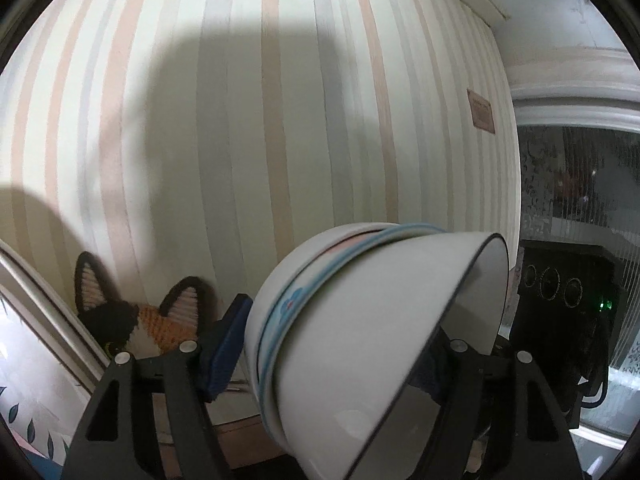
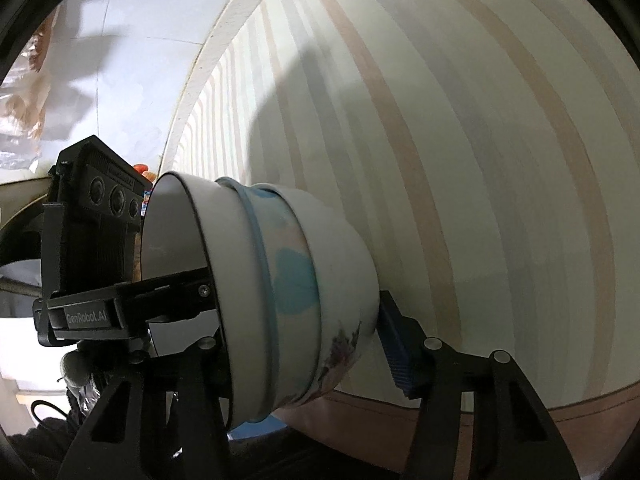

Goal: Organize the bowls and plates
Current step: 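Lift and carry the bowl stack with both grippers over the plate stack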

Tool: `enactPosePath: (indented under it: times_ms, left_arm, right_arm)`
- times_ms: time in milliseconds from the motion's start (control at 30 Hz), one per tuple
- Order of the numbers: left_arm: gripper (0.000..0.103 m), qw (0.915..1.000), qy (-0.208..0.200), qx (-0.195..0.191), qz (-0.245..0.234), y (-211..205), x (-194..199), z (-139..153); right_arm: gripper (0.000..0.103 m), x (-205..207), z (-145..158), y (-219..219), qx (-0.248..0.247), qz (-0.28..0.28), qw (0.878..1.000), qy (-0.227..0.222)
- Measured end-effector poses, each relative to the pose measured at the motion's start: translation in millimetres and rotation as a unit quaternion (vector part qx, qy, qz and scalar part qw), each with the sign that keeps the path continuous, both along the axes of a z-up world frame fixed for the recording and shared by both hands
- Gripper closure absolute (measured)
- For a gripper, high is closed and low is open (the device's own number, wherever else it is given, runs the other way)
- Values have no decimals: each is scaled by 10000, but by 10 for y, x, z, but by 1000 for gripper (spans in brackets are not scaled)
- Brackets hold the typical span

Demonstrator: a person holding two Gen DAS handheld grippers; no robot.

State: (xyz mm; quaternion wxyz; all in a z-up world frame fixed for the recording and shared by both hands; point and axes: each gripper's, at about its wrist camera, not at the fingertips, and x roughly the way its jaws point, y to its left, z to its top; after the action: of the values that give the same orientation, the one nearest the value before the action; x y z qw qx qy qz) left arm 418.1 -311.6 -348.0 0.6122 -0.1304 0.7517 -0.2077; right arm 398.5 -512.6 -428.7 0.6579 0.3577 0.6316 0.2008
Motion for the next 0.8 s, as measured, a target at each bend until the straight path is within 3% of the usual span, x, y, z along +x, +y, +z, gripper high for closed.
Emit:
enactPosePath:
  times_ms: [433, 800]
  left_arm:
    - [33, 9985, -361, 29, 414, 416, 56, 448]
    - [33, 9953, -530, 147, 802, 1267, -93, 677]
  right_arm:
    - [45, 349, 353, 342, 50, 479, 9984, -306]
    - [47, 360, 551, 1149, 247, 787, 9956, -449]
